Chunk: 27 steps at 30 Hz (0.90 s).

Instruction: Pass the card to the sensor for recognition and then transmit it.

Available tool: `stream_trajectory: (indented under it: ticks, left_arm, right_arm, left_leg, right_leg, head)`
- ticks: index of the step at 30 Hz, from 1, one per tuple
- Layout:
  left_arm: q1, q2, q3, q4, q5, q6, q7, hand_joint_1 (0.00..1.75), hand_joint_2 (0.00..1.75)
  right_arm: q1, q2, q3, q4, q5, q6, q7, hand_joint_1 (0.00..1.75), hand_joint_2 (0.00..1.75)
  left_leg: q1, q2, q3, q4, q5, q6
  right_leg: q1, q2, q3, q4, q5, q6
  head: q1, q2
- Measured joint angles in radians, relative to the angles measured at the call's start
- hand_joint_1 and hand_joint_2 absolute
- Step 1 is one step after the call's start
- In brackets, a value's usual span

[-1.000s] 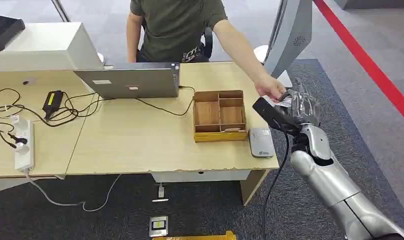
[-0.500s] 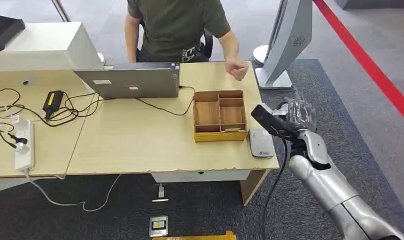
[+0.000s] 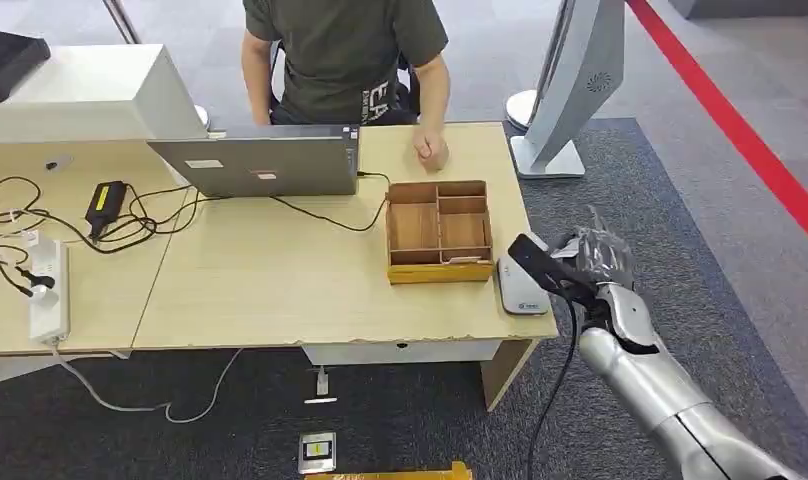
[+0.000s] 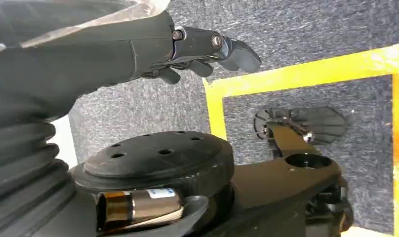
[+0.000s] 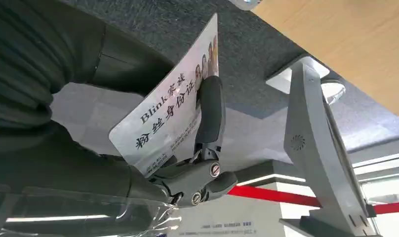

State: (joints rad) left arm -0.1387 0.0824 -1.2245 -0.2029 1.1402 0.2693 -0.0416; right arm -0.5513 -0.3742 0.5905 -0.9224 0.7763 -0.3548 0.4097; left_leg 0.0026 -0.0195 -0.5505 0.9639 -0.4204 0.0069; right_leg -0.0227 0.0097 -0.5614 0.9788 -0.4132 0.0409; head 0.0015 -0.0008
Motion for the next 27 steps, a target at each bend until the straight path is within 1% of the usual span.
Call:
stream_trajectory:
  ticks: [8,11,14,20,23,27]
  left_arm:
    - [0.008,0.0,0.0,0.0,-0.003,-0.006,-0.009,0.0,0.0]
    - [0.01,0.0,0.0,0.0,-0.002,-0.006,-0.013,0.0,0.0]
    - [0.01,0.0,0.0,0.0,0.003,-0.006,-0.01,0.0,0.0]
    - [0.01,0.0,0.001,0.0,0.012,0.0,-0.009,0.0,0.0]
    - [0.01,-0.002,0.002,0.0,0.014,0.002,0.006,0.0,0.0]
    - [0.01,-0.002,0.002,0.0,0.015,0.006,0.007,0.0,0.0]
  right_arm:
    - [0.028,0.0,-0.002,0.047,-0.027,-0.012,0.0,1.75,1.75]
    - [0.042,0.001,-0.003,0.069,-0.026,-0.017,-0.011,1.75,1.75]
    - [0.043,0.011,-0.003,0.099,-0.016,-0.016,-0.027,1.75,1.75]
    - [0.042,0.045,-0.002,0.155,-0.002,-0.015,-0.036,1.75,1.75]
    - [0.042,0.063,0.0,0.179,0.007,-0.016,-0.045,1.75,1.75]
    - [0.03,0.08,0.0,0.203,0.022,-0.018,-0.056,1.75,1.75]
  left_leg:
    - [0.0,0.0,0.0,0.0,0.0,0.0]
    - [0.0,0.0,0.0,0.0,0.0,0.0]
    - [0.0,0.0,0.0,0.0,0.0,0.0]
    - [0.0,0.0,0.0,0.0,0.0,0.0]
    - [0.0,0.0,0.0,0.0,0.0,0.0]
    - [0.0,0.0,0.0,0.0,0.0,0.0]
  right_leg:
    - [0.0,0.0,0.0,0.0,0.0,0.0]
    - [0.0,0.0,0.0,0.0,0.0,0.0]
    - [0.0,0.0,0.0,0.0,0.0,0.0]
    - [0.001,0.0,0.0,0.0,0.0,0.0]
    - [0.001,0.0,0.0,0.0,0.0,0.0]
    - [0.001,0.0,0.0,0.0,0.0,0.0]
  head:
    - [0.0,0.0]
    - [0.0,0.0]
    - [0.0,0.0]
    - [0.0,0.0]
    - [0.0,0.0]
    - [0.0,0.0]
